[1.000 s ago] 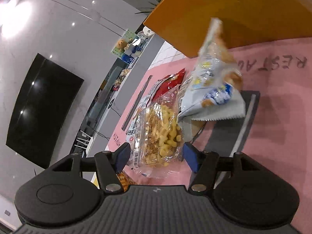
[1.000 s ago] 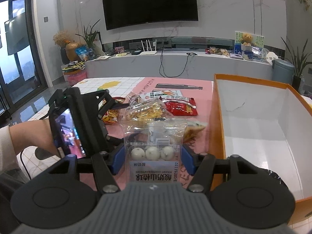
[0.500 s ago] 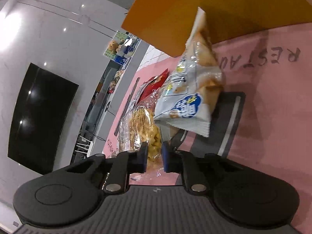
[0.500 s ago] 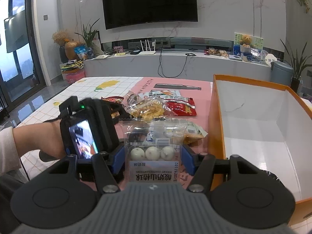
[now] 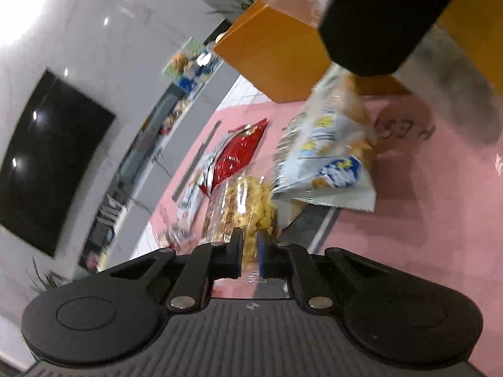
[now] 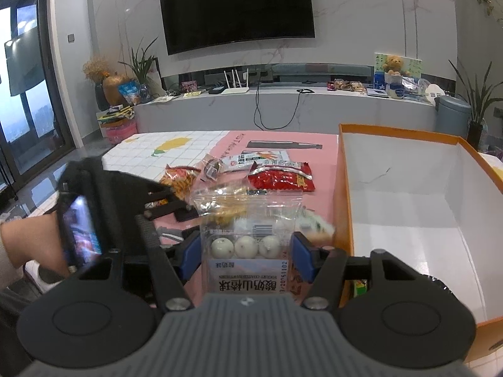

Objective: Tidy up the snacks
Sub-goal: 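Grasp the clear bag of yellow puffed snacks with the left gripper while the right holds the quail-egg packet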

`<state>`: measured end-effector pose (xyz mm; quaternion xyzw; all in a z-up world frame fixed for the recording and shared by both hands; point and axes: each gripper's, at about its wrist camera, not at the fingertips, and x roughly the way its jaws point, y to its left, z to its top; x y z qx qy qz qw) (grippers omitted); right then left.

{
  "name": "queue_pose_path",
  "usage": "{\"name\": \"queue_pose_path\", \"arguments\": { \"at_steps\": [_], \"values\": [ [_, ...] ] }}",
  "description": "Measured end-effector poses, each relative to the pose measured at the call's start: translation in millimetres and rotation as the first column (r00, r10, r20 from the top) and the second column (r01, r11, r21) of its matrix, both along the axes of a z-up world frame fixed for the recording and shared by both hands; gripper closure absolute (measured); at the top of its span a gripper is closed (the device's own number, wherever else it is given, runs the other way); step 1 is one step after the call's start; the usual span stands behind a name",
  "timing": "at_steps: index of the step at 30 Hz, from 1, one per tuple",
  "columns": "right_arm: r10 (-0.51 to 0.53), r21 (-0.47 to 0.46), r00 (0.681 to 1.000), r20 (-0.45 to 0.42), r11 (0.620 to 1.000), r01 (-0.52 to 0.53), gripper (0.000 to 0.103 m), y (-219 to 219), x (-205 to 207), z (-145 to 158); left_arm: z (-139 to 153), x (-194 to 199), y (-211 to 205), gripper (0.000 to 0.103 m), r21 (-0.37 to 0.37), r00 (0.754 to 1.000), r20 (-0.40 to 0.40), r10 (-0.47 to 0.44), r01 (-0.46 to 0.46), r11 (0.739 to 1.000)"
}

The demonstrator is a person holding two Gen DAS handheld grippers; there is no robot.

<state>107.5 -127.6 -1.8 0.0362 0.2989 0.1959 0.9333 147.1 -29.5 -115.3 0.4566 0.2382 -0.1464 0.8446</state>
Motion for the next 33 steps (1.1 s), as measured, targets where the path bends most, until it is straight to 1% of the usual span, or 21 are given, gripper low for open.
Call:
{"name": "queue_pose_path", "arguments": {
  "at_steps": [2, 5, 8, 11, 14, 16, 18, 19, 20, 21, 24, 25, 26, 29, 31, 33],
  "values": [
    [0.011, 0.044, 1.0, 0.01, 0.999, -0.011, 0.043, -3, -1, 3, 7, -3, 3, 0.093, -0.048, 0.999, -0.041, 0.025, -0.027, 0.999],
    [0.004, 0.08, 1.0, 0.025, 0.997, -0.006, 0.043, -8, -2, 7, 17, -6, 9, 0.094, -0.115, 0.994, -0.093, 0.051, -0.062, 0.991],
    [-0.015, 0.109, 1.0, 0.019, 0.994, 0.013, 0.043, -14, -2, 10, 32, -11, 16, 0.094, -0.193, 0.991, -0.12, 0.058, -0.081, 0.978],
    [-0.036, 0.11, 0.999, 0.026, 0.993, 0.033, 0.043, -18, -2, 12, 47, -18, 22, 0.094, -0.269, 0.986, -0.149, 0.068, -0.107, 0.957],
    [-0.04, 0.111, 0.999, 0.018, 0.993, 0.037, 0.043, -18, 0, 12, 55, -27, 24, 0.095, -0.309, 0.982, -0.171, 0.079, -0.129, 0.942],
    [-0.046, 0.095, 0.999, 0.007, 0.994, 0.045, 0.043, -16, 1, 9, 59, -31, 27, 0.095, -0.341, 0.976, -0.204, 0.082, -0.149, 0.928],
    [-0.05, 0.084, 0.999, -0.001, 0.995, 0.05, 0.043, -14, 3, 7, 67, -33, 32, 0.095, -0.393, 0.967, -0.243, 0.074, -0.168, 0.904],
    [-0.052, 0.083, 0.999, -0.004, 0.995, 0.052, 0.043, -14, 4, 7, 70, -33, 36, 0.095, -0.422, 0.962, -0.264, 0.074, -0.184, 0.888],
    [-0.054, 0.085, 0.999, -0.006, 0.995, 0.054, 0.043, -14, 4, 7, 75, -32, 40, 0.095, -0.458, 0.954, -0.291, 0.074, -0.207, 0.865],
    [-0.056, 0.087, 0.998, -0.007, 0.995, 0.057, 0.043, -15, 4, 7, 80, -31, 47, 0.095, -0.496, 0.944, -0.321, 0.076, -0.236, 0.836],
    [-0.062, 0.094, 0.998, -0.009, 0.994, 0.062, 0.043, -16, 5, 7, 93, -23, 67, 0.095, -0.607, 0.92, -0.388, 0.057, -0.302, 0.735],
    [-0.062, 0.098, 0.998, -0.01, 0.993, 0.063, 0.043, -17, 5, 7, 95, -20, 73, 0.095, -0.63, 0.914, -0.402, 0.052, -0.318, 0.709],
    [-0.064, 0.1, 0.998, -0.011, 0.993, 0.064, 0.043, -17, 6, 7, 97, -17, 79, 0.095, -0.652, 0.904, -0.425, 0.048, -0.342, 0.677],
    [-0.065, 0.104, 0.998, -0.016, 0.992, 0.066, 0.043, -17, 5, 7, 99, -6, 94, 0.095, -0.697, 0.874, -0.486, 0.032, -0.409, 0.589],
    [-0.06, 0.104, 0.998, -0.016, 0.993, 0.062, 0.043, -16, 6, 8, 99, -1, 104, 0.095, -0.715, 0.862, -0.506, 0.03, -0.438, 0.545],
    [-0.056, 0.101, 0.998, -0.017, 0.993, 0.058, 0.043, -16, 6, 7, 100, 3, 115, 0.095, -0.725, 0.852, -0.522, 0.047, -0.471, 0.502]
  ]
}}
